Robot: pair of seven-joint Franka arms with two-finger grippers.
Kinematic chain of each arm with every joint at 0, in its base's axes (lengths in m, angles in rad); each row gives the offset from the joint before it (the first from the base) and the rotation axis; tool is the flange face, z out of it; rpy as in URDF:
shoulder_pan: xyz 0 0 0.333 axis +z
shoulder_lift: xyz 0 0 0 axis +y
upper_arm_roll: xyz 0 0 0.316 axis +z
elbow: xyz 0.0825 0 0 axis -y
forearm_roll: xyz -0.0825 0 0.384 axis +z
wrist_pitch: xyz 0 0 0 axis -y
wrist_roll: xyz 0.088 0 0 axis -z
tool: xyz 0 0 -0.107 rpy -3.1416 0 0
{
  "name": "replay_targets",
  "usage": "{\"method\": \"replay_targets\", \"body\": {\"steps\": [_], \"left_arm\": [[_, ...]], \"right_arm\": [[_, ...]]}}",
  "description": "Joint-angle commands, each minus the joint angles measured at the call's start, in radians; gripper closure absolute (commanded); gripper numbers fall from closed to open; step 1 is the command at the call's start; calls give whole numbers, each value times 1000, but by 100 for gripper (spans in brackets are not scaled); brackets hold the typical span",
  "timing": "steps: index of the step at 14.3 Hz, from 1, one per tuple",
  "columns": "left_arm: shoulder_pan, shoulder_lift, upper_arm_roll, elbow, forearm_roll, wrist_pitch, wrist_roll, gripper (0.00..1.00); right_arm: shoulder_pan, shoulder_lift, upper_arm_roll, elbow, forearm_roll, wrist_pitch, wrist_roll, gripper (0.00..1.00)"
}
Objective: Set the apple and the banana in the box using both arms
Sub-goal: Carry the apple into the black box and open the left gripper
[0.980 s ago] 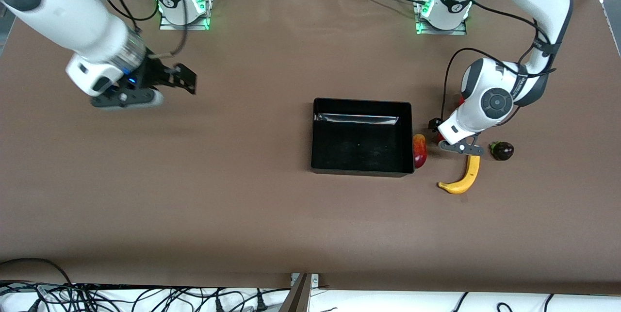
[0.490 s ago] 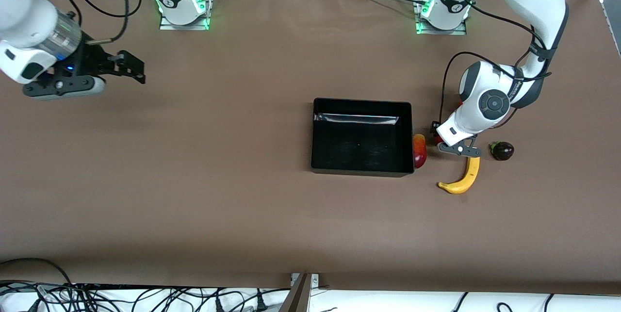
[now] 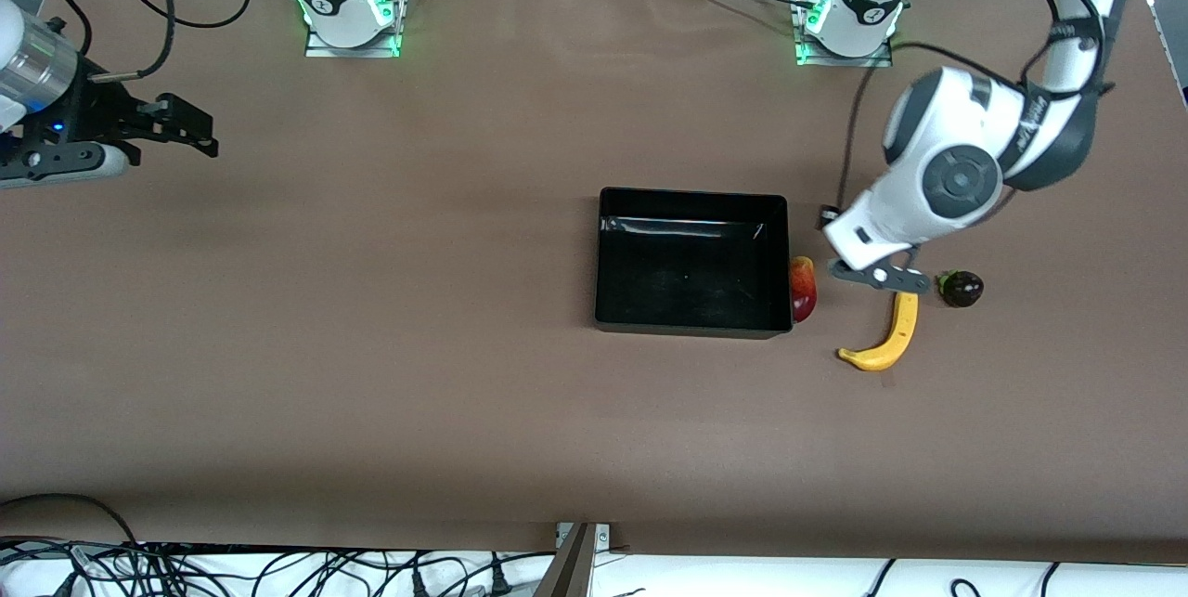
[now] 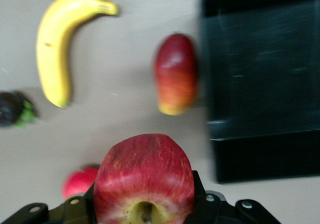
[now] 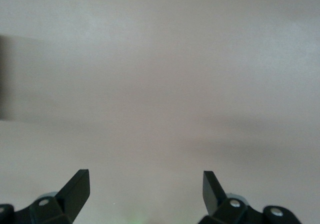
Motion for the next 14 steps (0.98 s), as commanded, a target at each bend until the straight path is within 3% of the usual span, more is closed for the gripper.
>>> {"method": "replay_targets", "body": {"steps": [1, 5, 9, 10, 11, 12, 14], "left_arm": [[-4, 82, -85, 21, -27, 13, -169, 100], [-41, 188, -99, -49, -15, 260, -295, 100], [-59, 264, -99, -66, -9, 328, -343, 93], [-59, 274, -99, -66, -9, 349, -344, 77], [-58, 280, -96, -66, -9, 351, -343, 21], [-41, 275, -98, -62, -9, 339, -338, 0], [-40, 256, -99, -48, -10, 297, -343, 0]], "right_arm": [[-27, -28, 21, -17, -13, -1, -15, 0], [-25, -19, 20, -11, -13, 10, -11, 0], [-24, -5, 21, 6, -36, 9, -21, 0], [-24, -3, 23, 14, -42, 7, -19, 0], [-24, -3, 21, 21, -52, 9, -18, 0], [-25, -3, 20, 26, -52, 12, -13, 0], [-27, 9, 20, 29, -39, 21, -10, 0]]}}
